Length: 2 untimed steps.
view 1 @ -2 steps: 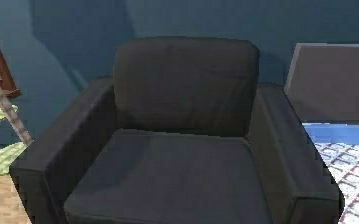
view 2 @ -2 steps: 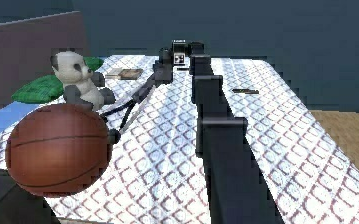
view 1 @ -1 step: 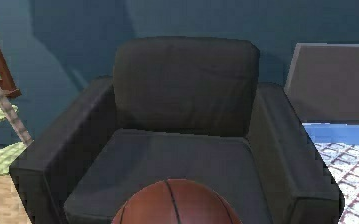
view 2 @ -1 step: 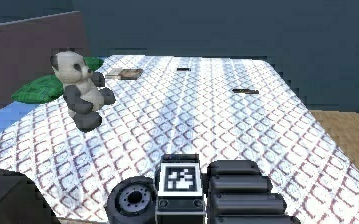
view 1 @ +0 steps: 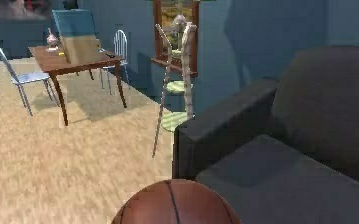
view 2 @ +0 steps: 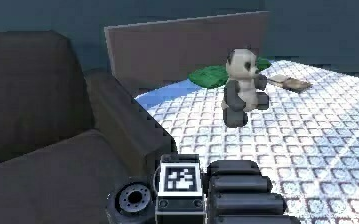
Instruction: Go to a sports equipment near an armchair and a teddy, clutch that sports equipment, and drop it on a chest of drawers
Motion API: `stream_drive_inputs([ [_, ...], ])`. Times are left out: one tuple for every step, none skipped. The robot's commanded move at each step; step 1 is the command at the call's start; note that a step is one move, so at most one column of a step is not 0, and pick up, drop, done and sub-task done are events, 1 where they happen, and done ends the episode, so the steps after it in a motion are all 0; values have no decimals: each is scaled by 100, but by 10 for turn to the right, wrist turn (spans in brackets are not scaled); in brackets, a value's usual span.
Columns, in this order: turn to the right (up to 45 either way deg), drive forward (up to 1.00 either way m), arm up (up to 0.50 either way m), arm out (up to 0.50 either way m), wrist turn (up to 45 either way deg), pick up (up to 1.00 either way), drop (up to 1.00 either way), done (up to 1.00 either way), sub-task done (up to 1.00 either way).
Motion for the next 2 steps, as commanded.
stream_drive_inputs([
  [-450,0,0,0,0,0,0,0,0],
  [-60,0,0,0,0,0,0,0,0],
])
